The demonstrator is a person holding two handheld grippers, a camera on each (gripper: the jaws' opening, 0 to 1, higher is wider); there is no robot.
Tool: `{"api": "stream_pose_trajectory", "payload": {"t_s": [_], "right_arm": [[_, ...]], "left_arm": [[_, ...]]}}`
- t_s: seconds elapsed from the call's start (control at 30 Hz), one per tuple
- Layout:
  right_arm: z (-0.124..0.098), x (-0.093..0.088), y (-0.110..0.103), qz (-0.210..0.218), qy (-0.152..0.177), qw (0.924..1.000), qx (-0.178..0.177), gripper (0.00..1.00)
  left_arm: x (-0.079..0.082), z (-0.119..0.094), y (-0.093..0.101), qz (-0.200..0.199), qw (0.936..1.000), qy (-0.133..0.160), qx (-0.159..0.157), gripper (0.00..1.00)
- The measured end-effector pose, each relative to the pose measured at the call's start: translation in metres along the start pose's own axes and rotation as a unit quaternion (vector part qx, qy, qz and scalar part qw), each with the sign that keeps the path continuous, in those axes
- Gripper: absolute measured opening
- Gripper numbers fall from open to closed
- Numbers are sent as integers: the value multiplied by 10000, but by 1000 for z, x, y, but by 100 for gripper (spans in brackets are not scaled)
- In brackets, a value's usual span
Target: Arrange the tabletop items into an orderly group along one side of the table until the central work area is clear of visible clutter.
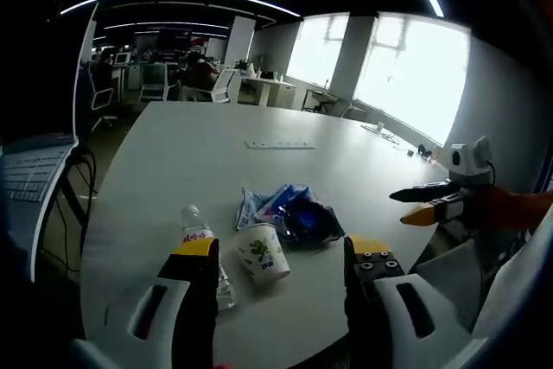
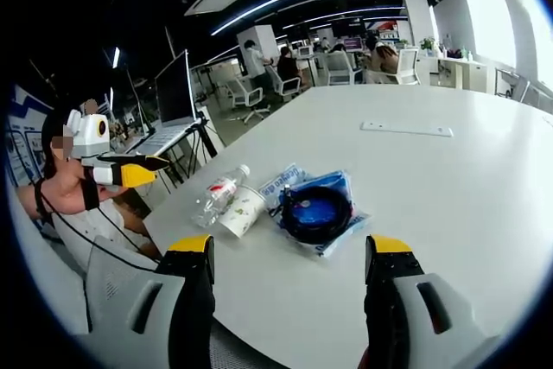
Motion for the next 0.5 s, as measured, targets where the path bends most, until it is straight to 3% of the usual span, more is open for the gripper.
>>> {"api": "stream_pose_trajectory", "payload": {"t_s": [0.5], "right_arm": [[2, -1, -1, 8, -8, 10000, 7, 70]], "left_arm": [[-2, -4, -4, -22, 10000, -12, 64, 58]]}}
Point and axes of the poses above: the point that each gripper's makers call its tool centre point, and the gripper's own axes: z roughly forward along the fingers, y roughly to its right, x roughly out of its top, the point moved 3 cm from there along -z, roughly backward along the fingers, and after that the axes turned 14 degrees about y, right-handed, at the moved point
